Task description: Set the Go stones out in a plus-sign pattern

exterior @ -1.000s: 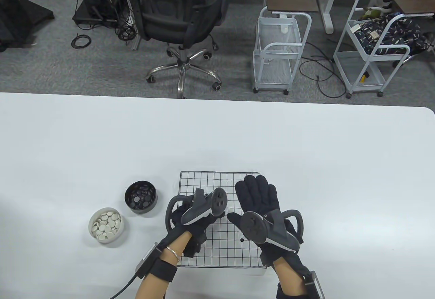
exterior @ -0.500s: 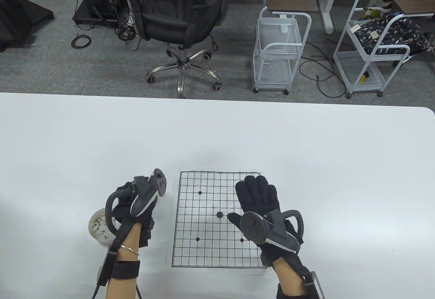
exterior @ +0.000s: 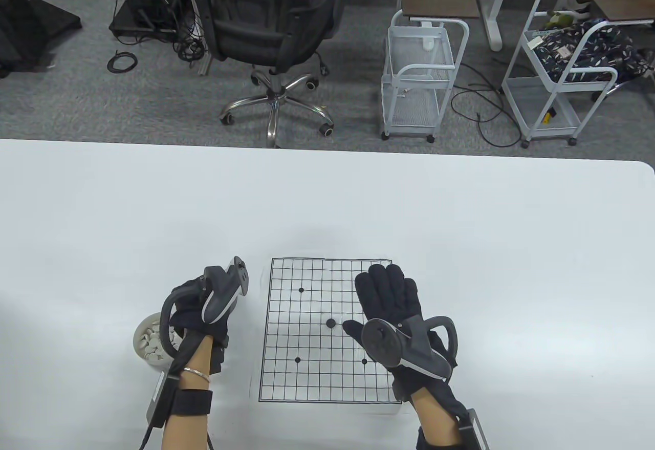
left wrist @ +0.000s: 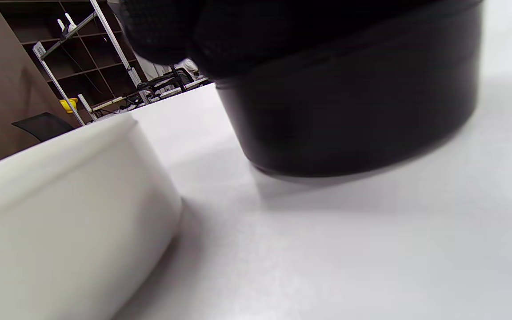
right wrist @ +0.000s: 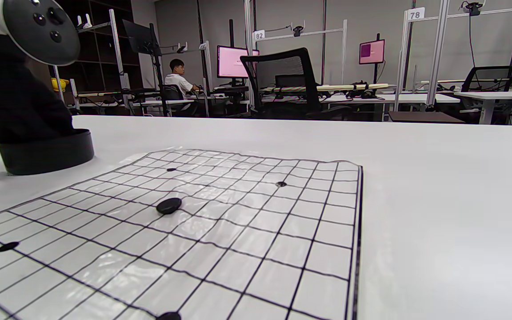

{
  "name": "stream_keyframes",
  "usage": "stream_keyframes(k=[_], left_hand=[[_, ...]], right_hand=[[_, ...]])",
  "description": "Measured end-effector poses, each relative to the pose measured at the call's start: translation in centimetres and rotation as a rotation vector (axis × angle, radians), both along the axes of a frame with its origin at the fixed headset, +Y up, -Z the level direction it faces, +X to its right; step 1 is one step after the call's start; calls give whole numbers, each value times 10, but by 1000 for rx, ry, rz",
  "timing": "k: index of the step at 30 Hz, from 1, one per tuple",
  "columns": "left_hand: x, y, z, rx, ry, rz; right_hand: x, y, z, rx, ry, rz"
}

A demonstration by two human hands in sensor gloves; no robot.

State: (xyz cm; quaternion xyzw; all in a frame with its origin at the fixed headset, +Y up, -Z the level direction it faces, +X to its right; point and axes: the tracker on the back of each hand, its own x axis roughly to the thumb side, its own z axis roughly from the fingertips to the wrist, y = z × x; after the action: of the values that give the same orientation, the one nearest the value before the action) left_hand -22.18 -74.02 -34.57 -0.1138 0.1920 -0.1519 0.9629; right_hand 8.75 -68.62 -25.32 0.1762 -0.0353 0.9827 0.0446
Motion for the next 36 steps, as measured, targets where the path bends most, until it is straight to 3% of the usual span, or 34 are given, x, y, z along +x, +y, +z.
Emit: stream_keyframes(k=[6, 36], left_hand=[[13, -8, -1, -11, -26, -139], [-3, -12, -4, -20, -18, 57]], right_hand=[[0, 0, 0, -3, 1, 2], [1, -2, -2, -17, -3, -4]])
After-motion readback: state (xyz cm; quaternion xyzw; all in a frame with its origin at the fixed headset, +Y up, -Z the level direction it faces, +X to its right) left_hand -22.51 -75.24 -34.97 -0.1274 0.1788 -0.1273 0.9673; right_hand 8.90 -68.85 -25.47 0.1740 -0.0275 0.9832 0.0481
